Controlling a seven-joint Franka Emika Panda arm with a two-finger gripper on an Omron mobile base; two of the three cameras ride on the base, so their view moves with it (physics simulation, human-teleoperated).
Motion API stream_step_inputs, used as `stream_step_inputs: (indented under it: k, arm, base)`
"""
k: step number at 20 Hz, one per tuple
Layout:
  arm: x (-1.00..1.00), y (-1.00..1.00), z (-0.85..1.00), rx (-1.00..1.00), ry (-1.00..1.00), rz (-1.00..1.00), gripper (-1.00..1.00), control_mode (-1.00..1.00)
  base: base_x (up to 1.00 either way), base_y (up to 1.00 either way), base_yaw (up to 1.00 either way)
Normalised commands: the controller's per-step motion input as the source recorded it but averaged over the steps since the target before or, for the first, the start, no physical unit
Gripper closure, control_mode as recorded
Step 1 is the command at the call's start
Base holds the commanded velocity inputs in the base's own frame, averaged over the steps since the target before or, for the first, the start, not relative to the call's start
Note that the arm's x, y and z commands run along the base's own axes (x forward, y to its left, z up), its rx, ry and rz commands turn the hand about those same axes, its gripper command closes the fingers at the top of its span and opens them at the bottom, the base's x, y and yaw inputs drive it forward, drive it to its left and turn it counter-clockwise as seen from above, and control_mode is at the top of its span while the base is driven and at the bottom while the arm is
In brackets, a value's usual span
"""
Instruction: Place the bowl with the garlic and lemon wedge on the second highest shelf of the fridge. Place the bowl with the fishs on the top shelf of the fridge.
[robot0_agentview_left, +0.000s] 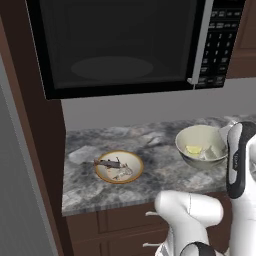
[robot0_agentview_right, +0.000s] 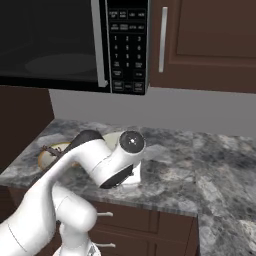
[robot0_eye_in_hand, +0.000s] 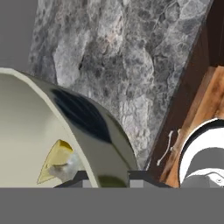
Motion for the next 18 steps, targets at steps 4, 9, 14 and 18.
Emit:
stream_step_inputs:
  k: [4,9,14,18]
  arm:
    - [-1.00,0.73,1.00,0.04,-0.20,0.00,1.00,-1.00]
    - [-0.80,0.34,0.42,0.05,-0.08,0.03,1.00,1.00]
    - [0.00,0.00,0.00,0.00,0.00,0.00,1.00,1.00]
    - [0.00,0.00,0.00,0.00,0.00,0.00,1.00,1.00]
  base:
    - [0.00,0.00,0.00]
    - [-0.20,0.05,0.02]
    - [-1.00,0.06,0.26]
    - [-1.00,0.08,0.33]
